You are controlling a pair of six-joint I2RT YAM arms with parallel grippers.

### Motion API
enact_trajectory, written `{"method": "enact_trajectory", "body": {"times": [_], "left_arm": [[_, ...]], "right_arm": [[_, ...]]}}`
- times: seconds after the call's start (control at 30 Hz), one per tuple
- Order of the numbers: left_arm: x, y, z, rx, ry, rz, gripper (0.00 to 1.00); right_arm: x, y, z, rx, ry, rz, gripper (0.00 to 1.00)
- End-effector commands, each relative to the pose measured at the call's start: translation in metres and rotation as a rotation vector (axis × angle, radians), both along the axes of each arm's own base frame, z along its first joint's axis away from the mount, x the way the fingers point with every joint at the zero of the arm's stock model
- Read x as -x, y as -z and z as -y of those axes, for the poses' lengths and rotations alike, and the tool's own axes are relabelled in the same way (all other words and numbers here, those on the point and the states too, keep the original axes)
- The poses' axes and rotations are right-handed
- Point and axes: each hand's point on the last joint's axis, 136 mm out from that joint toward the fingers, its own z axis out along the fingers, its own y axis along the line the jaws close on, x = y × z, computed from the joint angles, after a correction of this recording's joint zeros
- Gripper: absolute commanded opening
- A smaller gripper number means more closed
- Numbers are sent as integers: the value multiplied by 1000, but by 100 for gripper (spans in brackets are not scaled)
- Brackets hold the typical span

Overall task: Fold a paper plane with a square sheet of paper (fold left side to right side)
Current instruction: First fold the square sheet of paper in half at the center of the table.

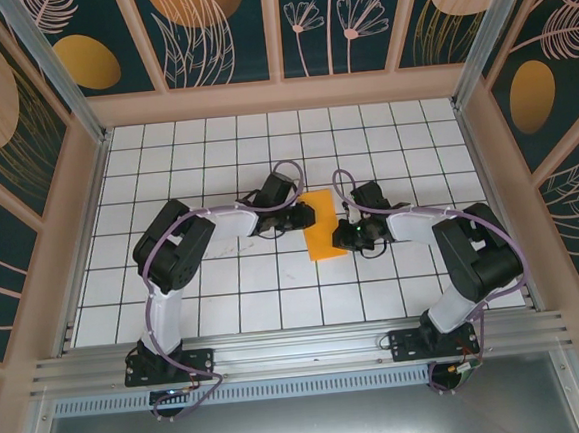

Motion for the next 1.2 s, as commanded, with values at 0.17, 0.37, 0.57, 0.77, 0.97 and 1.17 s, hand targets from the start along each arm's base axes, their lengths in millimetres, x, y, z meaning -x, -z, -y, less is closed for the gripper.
{"method": "enact_trajectory", "body": {"times": [0.17,0.37,0.57,0.77,0.97,1.17], "left_arm": [[-39,13,-21,-61,-96,14,25],[-62,13,-26,-53,-122,21,25],[-81,15,-25,-57,-135,27,25],[-91,23,-28,-70,-147,21,25],[-97,-5,-35,-62,-147,75,28],[-93,-59,-49,-53,-166,167,36]], "right_arm": [[23,34,30,168,14,-100,9],[24,35,31,169,12,-102,9],[23,33,30,164,13,-99,9],[24,29,25,129,22,-96,9],[29,17,6,-3,81,-88,10],[30,-2,-14,-119,154,-53,11]]}}
